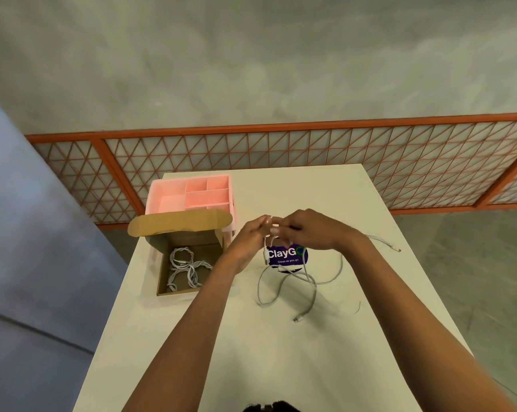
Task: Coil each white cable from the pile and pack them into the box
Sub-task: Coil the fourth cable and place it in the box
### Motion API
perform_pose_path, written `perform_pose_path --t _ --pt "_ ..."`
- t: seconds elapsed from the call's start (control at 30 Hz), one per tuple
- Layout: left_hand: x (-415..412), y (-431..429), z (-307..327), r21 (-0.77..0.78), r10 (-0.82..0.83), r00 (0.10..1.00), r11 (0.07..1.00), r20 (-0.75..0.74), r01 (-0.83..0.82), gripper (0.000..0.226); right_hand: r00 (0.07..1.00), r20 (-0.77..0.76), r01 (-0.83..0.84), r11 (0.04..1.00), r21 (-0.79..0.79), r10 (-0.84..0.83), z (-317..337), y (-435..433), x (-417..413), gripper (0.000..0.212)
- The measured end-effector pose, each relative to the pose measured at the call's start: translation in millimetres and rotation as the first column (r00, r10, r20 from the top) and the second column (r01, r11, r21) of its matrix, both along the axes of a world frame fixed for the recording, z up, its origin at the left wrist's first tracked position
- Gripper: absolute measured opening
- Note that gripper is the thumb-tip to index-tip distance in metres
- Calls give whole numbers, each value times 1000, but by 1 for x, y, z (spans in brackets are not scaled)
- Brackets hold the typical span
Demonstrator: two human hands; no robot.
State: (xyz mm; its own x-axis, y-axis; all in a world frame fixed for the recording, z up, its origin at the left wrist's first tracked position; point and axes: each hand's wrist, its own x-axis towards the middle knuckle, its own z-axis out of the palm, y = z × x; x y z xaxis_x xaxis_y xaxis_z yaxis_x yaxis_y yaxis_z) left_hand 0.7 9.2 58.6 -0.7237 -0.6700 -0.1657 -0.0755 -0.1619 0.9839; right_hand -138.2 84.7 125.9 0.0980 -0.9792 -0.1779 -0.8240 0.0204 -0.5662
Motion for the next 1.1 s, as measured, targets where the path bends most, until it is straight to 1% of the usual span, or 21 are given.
perform_pose_path --t 0.07,0.13,0.2,0.33,0.5,0.6,0.7,0.8,0.9,1.0,1.03,1.1 --pt "-1 4 4 -23 -56 995 998 84 58 27 997 71 45 998 -53 -41 6 -1 -2 40" --pt "-1 8 7 -7 -84 990 996 109 86 33 986 140 99 991 -91 -86 9 -3 -7 38" --pt "1 11 10 54 -99 994 994 39 96 40 972 199 153 981 -118 -127 9 -4 -11 40" --pt "4 14 14 221 -143 975 959 -172 180 42 937 281 266 944 -195 -206 7 -3 -14 40" --pt "9 20 15 340 -117 949 915 -293 217 42 896 363 334 928 -167 -257 1 -4 -13 36" --pt "11 23 16 359 -116 942 904 -315 231 41 883 382 348 926 -142 -273 -3 -3 -14 37" --pt "12 22 14 354 -127 937 903 -324 245 40 895 363 321 940 -116 -261 -6 -2 -15 39" --pt "12 23 12 361 -141 916 888 -376 285 32 898 357 319 939 -129 -256 -4 -3 -16 36" --pt "11 23 10 374 -116 898 881 -424 290 29 878 405 337 930 -144 -256 -5 -4 -15 35" --pt "11 18 11 406 -72 854 857 -516 318 32 825 495 379 917 -126 -273 -10 -3 -17 32" --pt "12 16 11 416 -55 846 853 -530 316 35 816 506 380 919 -109 -277 -12 -1 -18 31" --pt "14 12 11 417 -38 847 858 -531 300 40 829 489 347 935 -69 -271 -18 2 -18 29"
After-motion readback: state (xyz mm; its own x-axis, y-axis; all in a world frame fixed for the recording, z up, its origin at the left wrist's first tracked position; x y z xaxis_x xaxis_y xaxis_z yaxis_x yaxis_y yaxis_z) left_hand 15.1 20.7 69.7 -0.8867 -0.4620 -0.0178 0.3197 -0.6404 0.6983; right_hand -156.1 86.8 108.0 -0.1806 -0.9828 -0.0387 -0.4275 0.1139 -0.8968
